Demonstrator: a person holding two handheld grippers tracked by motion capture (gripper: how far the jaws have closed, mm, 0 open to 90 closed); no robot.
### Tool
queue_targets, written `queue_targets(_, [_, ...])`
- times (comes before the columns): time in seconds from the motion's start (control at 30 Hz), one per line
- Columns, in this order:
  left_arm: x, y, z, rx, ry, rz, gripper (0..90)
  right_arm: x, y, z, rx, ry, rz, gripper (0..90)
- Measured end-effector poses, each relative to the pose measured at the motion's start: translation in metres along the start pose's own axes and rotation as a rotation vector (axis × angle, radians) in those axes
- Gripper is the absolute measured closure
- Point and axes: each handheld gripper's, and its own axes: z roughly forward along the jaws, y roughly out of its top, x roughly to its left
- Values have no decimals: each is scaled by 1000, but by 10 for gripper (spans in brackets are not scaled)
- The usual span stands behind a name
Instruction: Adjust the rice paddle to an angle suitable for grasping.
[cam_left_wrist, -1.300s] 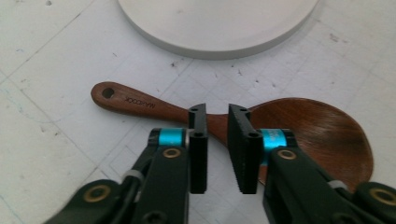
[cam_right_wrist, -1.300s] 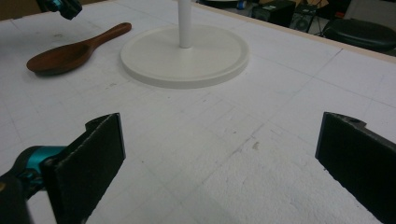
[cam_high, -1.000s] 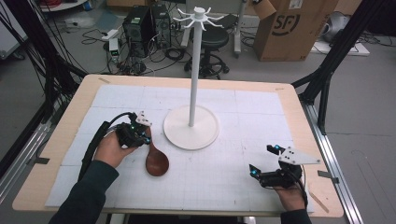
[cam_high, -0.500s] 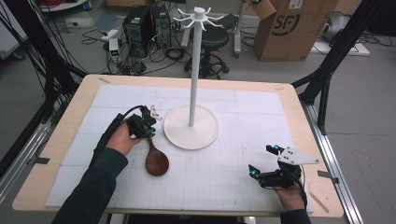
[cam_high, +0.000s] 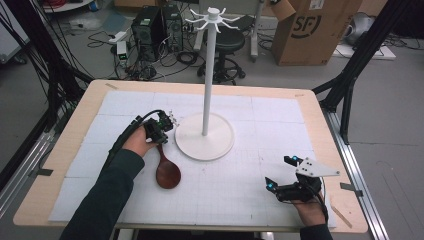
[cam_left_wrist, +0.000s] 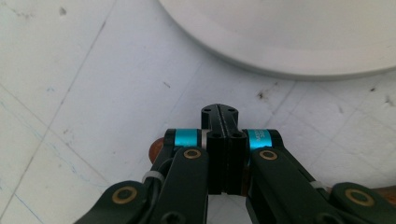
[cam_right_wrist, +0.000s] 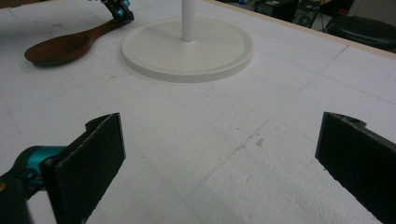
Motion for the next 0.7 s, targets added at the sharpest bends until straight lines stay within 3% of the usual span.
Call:
queue_targets(0.23, [2, -5, 0, 34, -7, 2, 899, 0, 0, 1, 5, 1, -9, 6])
queue_targets(0.47, [8, -22, -10, 56, -31, -18, 899, 0, -1, 0, 7, 2, -6, 6])
queue_targets(0.7, [8, -39, -13, 88, -45, -10, 898, 1, -1, 1, 11, 2, -9, 5])
